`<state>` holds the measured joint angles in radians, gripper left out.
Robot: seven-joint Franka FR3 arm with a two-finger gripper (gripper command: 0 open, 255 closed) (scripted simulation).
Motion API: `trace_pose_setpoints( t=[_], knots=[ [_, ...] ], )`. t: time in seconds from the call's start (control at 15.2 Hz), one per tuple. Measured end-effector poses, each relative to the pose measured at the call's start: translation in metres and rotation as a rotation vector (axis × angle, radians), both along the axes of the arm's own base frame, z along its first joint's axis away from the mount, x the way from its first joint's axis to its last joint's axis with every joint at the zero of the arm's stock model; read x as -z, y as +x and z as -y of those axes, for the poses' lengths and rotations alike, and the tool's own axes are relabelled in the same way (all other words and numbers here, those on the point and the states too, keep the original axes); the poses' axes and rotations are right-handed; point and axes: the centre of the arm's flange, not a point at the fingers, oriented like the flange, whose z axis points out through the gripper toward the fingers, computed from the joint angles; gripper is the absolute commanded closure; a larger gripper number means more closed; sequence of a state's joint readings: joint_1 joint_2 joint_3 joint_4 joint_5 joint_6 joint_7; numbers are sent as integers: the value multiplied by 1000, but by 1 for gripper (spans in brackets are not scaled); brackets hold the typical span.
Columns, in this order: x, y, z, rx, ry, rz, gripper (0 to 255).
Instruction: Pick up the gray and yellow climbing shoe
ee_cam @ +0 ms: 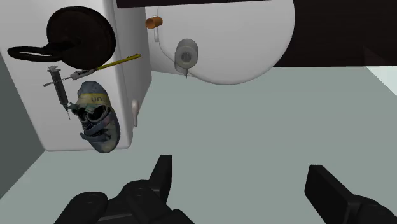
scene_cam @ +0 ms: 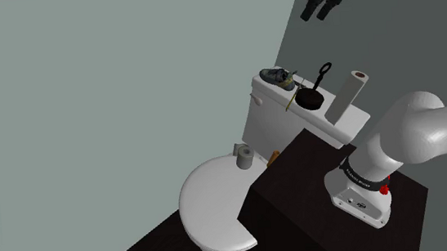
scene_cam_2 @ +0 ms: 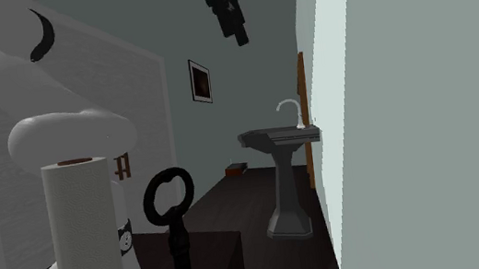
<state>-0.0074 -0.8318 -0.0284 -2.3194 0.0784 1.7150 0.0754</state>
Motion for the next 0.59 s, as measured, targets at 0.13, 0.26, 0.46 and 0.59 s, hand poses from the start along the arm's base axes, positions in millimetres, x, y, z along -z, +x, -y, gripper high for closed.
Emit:
trace_pose_setpoints(
  t=[0.13, 0.26, 0.46, 0.59],
  knots=[
    [4, 5, 3, 4, -2, -5, 0],
    [17, 15, 14, 16, -7, -23, 0],
    [43, 33, 39, 39, -16, -55, 0],
    [61, 43, 55, 54, -22, -77, 0]
  ],
)
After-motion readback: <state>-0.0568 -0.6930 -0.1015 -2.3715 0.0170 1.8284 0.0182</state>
